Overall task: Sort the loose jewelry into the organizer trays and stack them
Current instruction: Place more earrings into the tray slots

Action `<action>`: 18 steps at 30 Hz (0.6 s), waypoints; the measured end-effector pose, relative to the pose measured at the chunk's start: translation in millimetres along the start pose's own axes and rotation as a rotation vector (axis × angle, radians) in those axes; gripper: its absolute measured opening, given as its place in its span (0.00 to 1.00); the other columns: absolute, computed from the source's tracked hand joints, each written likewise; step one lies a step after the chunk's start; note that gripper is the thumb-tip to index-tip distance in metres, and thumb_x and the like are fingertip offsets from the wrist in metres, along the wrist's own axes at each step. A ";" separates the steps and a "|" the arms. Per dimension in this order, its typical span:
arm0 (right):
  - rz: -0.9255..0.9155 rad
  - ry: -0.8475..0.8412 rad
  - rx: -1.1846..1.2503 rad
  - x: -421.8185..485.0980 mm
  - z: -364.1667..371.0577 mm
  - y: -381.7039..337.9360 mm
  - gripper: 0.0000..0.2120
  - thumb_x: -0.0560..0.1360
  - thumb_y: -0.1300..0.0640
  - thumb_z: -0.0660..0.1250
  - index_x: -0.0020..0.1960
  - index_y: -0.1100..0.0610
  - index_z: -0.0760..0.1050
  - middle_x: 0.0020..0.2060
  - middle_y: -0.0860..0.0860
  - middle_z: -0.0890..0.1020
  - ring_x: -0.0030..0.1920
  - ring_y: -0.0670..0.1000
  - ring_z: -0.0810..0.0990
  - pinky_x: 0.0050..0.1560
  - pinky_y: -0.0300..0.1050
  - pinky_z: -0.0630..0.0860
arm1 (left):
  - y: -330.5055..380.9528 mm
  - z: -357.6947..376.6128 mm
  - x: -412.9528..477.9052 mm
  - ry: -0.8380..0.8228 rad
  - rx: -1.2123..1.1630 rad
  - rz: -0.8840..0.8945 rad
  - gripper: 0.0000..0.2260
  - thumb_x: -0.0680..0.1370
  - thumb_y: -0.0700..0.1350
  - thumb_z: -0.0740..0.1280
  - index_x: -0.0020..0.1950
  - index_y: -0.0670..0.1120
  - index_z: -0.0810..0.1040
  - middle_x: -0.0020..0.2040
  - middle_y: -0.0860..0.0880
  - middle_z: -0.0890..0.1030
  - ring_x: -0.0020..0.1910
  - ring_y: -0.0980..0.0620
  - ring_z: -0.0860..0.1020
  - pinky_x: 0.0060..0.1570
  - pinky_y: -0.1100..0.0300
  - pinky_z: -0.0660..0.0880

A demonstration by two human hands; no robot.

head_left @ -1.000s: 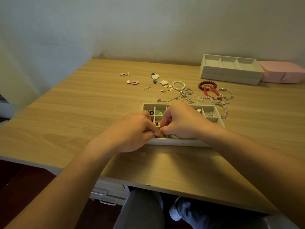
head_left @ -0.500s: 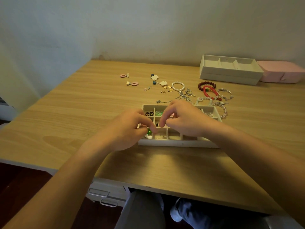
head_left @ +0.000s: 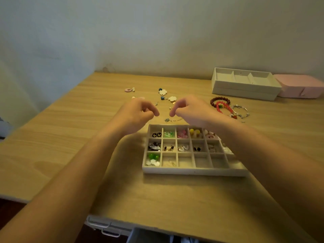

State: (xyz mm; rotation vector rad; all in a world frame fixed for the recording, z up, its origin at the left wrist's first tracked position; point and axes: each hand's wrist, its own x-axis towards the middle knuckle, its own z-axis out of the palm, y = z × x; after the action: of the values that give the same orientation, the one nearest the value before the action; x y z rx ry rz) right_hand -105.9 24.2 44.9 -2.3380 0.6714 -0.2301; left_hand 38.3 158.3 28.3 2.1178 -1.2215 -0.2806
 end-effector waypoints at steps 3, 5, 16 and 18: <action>0.069 -0.009 -0.015 43.2 6.3 12.6 0.14 0.80 0.62 0.61 0.48 0.50 0.84 0.57 0.47 0.81 0.60 0.49 0.76 0.58 0.46 0.72 | -20.8 12.7 45.0 0.058 0.040 -0.131 0.08 0.78 0.41 0.67 0.50 0.53 0.82 0.48 0.50 0.81 0.43 0.57 0.78 0.42 0.61 0.75; 0.076 0.005 -0.048 70.1 11.4 18.0 0.14 0.80 0.62 0.61 0.47 0.50 0.84 0.57 0.49 0.82 0.59 0.51 0.78 0.60 0.49 0.76 | -31.6 21.1 70.4 0.069 0.103 -0.182 0.07 0.78 0.45 0.69 0.55 0.52 0.81 0.52 0.49 0.82 0.48 0.52 0.80 0.52 0.55 0.78; -0.079 -0.009 -0.068 123.4 17.2 19.2 0.14 0.78 0.60 0.67 0.60 0.49 0.82 0.53 0.48 0.81 0.53 0.48 0.78 0.51 0.42 0.73 | -39.6 30.4 108.7 0.003 0.261 -0.090 0.04 0.79 0.49 0.67 0.47 0.52 0.80 0.45 0.49 0.83 0.49 0.46 0.81 0.50 0.51 0.78; -0.147 -0.001 0.016 118.0 13.5 14.6 0.13 0.79 0.59 0.67 0.62 0.51 0.82 0.57 0.49 0.83 0.55 0.48 0.79 0.55 0.43 0.76 | -32.9 21.0 99.5 0.040 0.085 -0.087 0.06 0.78 0.47 0.68 0.42 0.50 0.80 0.39 0.49 0.82 0.42 0.47 0.82 0.44 0.54 0.78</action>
State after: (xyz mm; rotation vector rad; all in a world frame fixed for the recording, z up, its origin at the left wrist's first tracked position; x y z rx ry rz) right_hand -6.9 -39.3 23.1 -2.3739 0.4952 -0.2989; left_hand 104.3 77.5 5.0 2.2419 -1.1384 -0.2268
